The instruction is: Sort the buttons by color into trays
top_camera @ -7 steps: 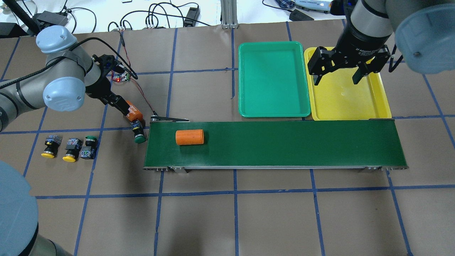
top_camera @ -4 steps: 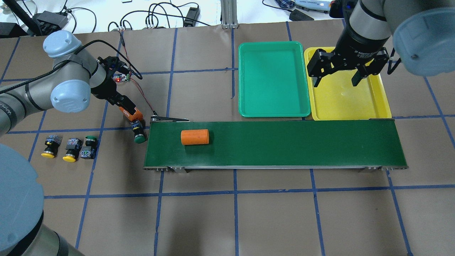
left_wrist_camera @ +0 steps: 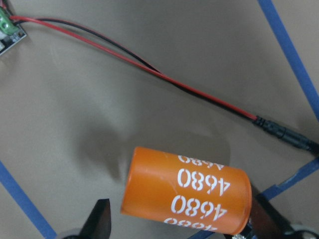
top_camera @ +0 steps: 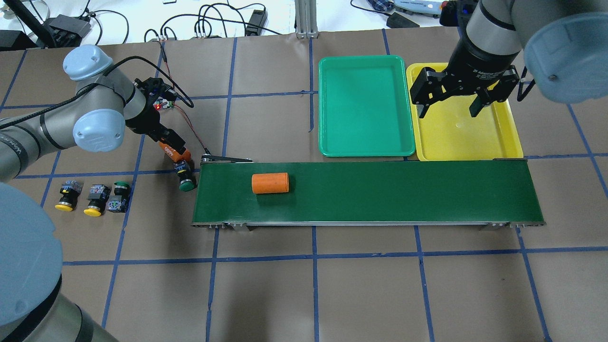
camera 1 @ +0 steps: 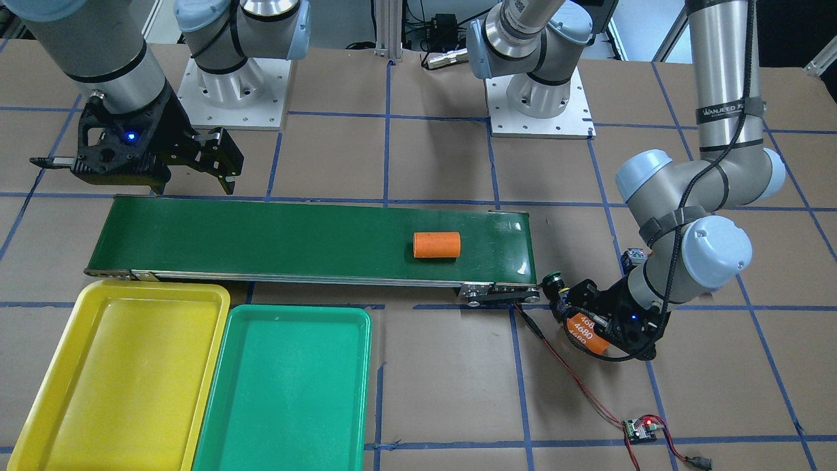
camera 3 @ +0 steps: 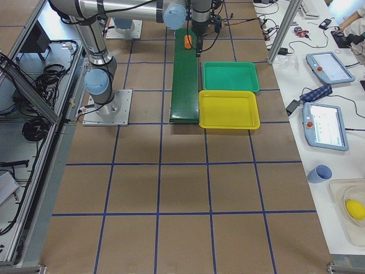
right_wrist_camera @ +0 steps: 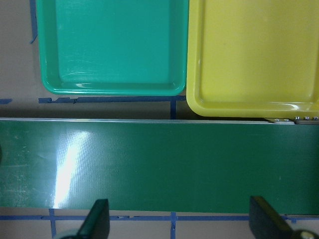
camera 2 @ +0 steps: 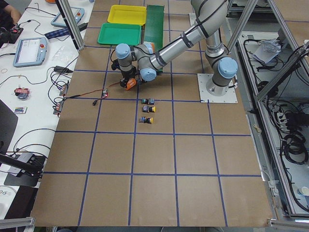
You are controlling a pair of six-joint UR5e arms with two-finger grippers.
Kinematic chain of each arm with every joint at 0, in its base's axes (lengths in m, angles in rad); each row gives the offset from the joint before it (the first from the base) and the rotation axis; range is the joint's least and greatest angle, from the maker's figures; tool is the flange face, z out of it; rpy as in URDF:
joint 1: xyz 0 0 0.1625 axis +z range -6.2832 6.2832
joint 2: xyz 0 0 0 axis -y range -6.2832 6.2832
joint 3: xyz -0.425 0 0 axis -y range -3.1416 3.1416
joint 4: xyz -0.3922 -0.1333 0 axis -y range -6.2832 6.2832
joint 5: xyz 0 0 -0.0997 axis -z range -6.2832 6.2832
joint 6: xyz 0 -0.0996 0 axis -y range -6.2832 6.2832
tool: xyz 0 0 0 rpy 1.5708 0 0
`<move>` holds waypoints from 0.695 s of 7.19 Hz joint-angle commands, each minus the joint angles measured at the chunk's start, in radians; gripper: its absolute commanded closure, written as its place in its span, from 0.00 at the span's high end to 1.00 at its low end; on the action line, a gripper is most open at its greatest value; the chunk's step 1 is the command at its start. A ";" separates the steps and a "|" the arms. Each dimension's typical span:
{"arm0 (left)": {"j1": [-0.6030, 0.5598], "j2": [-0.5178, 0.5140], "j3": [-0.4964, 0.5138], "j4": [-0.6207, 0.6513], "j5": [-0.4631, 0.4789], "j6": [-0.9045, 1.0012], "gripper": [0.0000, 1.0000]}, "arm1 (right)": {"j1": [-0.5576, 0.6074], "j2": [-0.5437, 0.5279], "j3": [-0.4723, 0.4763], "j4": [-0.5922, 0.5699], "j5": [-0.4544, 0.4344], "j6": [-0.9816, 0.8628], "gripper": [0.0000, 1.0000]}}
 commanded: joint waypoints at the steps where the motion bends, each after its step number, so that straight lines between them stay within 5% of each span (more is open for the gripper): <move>1: 0.000 -0.003 -0.006 -0.001 -0.010 0.002 1.00 | 0.000 0.000 0.006 -0.003 0.000 0.001 1.00; 4: 0.000 -0.033 -0.003 0.002 -0.009 0.002 1.00 | 0.000 0.000 0.006 -0.003 0.000 0.003 1.00; 5: 0.000 -0.035 0.000 0.002 -0.009 -0.001 0.79 | 0.000 0.000 0.006 -0.003 0.000 0.003 1.00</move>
